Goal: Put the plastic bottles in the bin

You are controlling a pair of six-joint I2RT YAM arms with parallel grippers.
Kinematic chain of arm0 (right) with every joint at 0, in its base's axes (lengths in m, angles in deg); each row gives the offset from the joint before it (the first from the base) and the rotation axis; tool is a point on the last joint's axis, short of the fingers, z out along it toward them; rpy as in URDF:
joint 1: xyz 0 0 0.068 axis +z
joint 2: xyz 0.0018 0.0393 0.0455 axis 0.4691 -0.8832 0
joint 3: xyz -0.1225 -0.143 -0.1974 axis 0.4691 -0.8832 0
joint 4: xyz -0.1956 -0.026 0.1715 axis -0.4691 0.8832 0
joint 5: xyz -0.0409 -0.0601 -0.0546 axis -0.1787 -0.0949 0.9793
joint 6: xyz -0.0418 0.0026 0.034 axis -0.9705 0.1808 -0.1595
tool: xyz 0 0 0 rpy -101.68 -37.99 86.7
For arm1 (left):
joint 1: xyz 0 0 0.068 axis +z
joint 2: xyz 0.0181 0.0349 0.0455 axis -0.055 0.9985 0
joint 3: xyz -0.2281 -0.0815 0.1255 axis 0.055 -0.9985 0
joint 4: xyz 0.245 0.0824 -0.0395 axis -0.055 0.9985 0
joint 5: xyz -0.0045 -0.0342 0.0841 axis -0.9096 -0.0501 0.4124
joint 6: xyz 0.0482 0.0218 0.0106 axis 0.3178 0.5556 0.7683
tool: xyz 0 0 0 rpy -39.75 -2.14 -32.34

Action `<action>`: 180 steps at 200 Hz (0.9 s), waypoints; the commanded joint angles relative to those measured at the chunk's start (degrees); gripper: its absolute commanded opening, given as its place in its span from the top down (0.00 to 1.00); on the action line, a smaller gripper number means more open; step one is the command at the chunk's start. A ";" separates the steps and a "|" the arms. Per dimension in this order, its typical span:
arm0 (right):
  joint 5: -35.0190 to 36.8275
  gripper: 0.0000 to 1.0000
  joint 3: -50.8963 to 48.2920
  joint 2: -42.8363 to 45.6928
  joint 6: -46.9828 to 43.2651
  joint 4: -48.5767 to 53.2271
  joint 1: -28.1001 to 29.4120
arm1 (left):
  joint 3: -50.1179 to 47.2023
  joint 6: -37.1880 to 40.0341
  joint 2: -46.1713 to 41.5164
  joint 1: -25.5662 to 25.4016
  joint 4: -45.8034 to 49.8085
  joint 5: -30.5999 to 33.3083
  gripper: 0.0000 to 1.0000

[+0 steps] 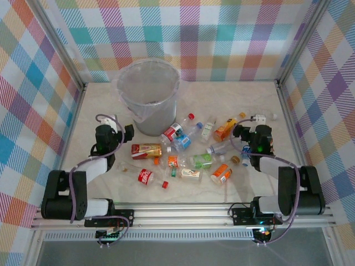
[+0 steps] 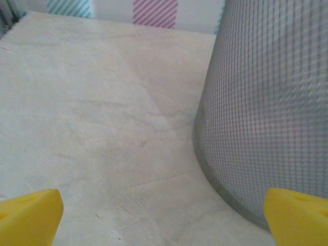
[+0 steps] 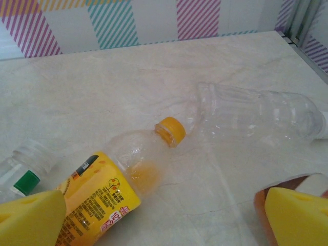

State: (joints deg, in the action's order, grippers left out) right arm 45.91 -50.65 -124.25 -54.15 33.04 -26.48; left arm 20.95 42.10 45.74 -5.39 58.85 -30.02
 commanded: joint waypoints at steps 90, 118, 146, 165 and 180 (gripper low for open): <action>4.10 0.00 18.46 14.56 20.80 53.20 0.08 | 9.82 -22.56 -27.59 -9.39 42.67 0.46 0.00; -0.81 0.00 20.85 15.84 19.70 59.52 0.03 | 12.47 -26.24 -29.88 -14.02 49.60 -2.78 0.00; -2.94 0.00 20.48 17.65 21.17 62.43 0.07 | 17.41 -26.37 -30.29 -17.25 56.25 -7.87 0.00; -3.11 0.00 21.55 17.76 20.48 66.05 -0.02 | 19.41 -25.85 -30.05 -18.39 57.74 -12.12 0.00; -2.78 0.00 22.24 17.89 20.01 68.88 -0.02 | 22.01 -24.35 -29.68 -18.83 59.22 -16.82 0.00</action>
State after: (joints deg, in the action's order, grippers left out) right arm 44.32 -30.96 -107.38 -34.22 94.92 -26.48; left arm 38.61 17.30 16.32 -23.18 112.75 -38.48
